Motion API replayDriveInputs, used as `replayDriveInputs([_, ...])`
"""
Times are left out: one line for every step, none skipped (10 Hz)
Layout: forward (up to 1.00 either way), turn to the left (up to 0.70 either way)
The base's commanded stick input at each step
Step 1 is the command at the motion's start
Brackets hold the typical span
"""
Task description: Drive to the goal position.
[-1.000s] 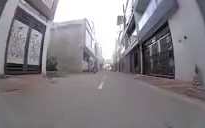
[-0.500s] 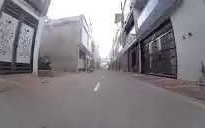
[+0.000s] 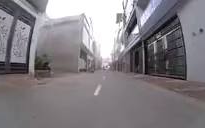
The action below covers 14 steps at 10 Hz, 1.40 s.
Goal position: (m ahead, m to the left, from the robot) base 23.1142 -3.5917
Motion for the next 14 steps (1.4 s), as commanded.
replayDriveInputs([0.85,0.0])
replayDriveInputs([0.85,-0.34])
replayDriveInputs([0.85,-0.34])
replayDriveInputs([0.85,-0.32])
replayDriveInputs([0.85,-0.15])
replayDriveInputs([0.85,0.0])
replayDriveInputs([0.85,0.0])
replayDriveInputs([0.85,0.0])
replayDriveInputs([0.85,0.0])
replayDriveInputs([0.85,0.0])
replayDriveInputs([0.85,0.0])
replayDriveInputs([0.85,0.0])
replayDriveInputs([0.85,0.0])
replayDriveInputs([0.85,0.0])
